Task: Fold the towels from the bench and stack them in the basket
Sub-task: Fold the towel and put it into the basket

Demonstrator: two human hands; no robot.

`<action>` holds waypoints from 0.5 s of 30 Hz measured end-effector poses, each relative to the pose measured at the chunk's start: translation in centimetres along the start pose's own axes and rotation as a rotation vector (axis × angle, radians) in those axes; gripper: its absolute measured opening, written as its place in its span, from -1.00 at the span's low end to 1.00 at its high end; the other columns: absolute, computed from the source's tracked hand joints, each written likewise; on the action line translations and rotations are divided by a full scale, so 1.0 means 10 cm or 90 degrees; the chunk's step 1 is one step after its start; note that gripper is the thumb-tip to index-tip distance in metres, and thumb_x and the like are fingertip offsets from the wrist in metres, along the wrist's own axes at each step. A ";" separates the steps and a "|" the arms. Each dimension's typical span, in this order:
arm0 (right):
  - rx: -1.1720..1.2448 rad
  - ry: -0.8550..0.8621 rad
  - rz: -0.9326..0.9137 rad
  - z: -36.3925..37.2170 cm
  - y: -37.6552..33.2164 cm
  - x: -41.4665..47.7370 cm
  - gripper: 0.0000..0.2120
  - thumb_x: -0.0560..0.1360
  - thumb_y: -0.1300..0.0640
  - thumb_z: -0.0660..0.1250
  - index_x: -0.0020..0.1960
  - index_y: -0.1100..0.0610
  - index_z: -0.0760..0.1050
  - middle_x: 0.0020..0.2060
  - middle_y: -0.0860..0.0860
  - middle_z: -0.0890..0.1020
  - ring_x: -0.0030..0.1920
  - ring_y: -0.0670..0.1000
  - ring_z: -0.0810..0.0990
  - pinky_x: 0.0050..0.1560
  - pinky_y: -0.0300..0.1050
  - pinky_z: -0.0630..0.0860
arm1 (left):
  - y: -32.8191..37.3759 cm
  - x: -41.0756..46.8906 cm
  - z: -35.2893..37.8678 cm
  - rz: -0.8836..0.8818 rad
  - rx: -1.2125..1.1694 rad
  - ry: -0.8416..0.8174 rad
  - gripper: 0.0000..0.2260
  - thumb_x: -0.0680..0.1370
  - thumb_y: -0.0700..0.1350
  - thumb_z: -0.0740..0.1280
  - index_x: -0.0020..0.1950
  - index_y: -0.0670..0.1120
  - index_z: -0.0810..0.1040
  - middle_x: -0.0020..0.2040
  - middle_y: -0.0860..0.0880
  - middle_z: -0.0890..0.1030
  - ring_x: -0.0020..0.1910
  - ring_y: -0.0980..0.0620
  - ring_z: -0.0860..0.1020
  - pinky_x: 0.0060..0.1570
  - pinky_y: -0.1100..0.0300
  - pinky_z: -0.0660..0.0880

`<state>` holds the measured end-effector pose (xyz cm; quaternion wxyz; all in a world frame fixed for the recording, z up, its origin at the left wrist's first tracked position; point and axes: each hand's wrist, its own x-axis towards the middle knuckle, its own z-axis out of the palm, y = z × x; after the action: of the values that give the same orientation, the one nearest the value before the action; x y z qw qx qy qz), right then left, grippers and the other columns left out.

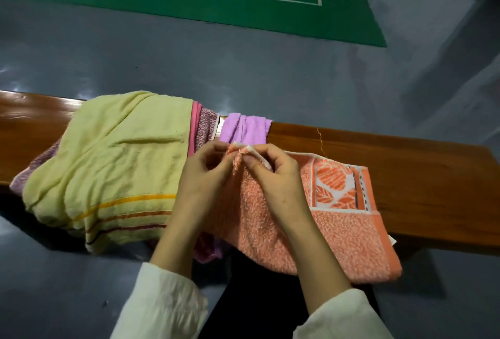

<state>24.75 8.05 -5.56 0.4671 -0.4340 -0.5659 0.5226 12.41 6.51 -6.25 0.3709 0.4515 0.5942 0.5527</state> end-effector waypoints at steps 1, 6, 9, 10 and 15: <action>0.005 0.000 -0.008 -0.01 -0.05 -0.06 -0.91 0.49 0.29 0.37 -0.09 0.13 0.59 -0.24 -0.10 0.63 -0.19 -0.25 0.55 -0.14 -0.42 0.43 | 0.04 -0.08 0.02 0.013 -0.010 0.012 -0.89 0.52 -0.24 0.36 -0.14 -0.04 0.60 -0.29 0.09 0.64 -0.30 0.27 0.52 -0.27 0.40 0.41; 0.012 -0.014 -0.043 -0.14 -0.27 -0.37 -0.83 0.44 0.35 0.39 -0.16 0.09 0.56 -0.22 -0.14 0.64 -0.18 -0.31 0.57 -0.14 -0.47 0.42 | 0.18 -0.43 0.10 0.041 -0.052 0.038 -0.90 0.50 -0.20 0.40 -0.13 -0.01 0.64 -0.18 0.06 0.69 -0.18 0.17 0.58 -0.09 0.27 0.49; -0.022 0.009 -0.045 -0.23 -0.33 -0.50 -0.81 0.43 0.30 0.43 -0.13 0.04 0.52 -0.27 -0.12 0.63 -0.19 -0.23 0.59 -0.15 -0.39 0.47 | 0.30 -0.61 0.13 0.063 -0.061 0.045 -0.84 0.50 -0.26 0.39 -0.16 0.01 0.63 -0.22 0.08 0.68 -0.20 0.18 0.57 -0.12 0.31 0.50; -0.026 0.014 -0.043 -0.26 -0.36 -0.53 -0.79 0.42 0.28 0.44 -0.10 0.01 0.50 -0.28 -0.12 0.63 -0.18 -0.20 0.60 -0.13 -0.35 0.50 | 0.34 -0.65 0.14 0.068 -0.065 0.037 -0.83 0.50 -0.27 0.38 -0.16 0.01 0.63 -0.24 0.10 0.68 -0.21 0.20 0.57 -0.14 0.34 0.49; -0.092 -0.016 -0.060 -0.38 -0.48 -0.60 -0.69 0.47 0.27 0.39 0.02 -0.14 0.53 -0.21 -0.06 0.64 -0.14 -0.19 0.58 -0.05 -0.31 0.50 | 0.52 -0.80 0.19 0.117 -0.039 -0.024 -0.77 0.54 -0.27 0.34 -0.14 0.06 0.63 -0.21 0.19 0.68 -0.19 0.29 0.58 -0.14 0.43 0.45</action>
<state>29.59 2.49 -1.18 0.4513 -0.4328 -0.6277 0.4638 17.42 -0.59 -1.82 0.3429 0.5031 0.5261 0.5937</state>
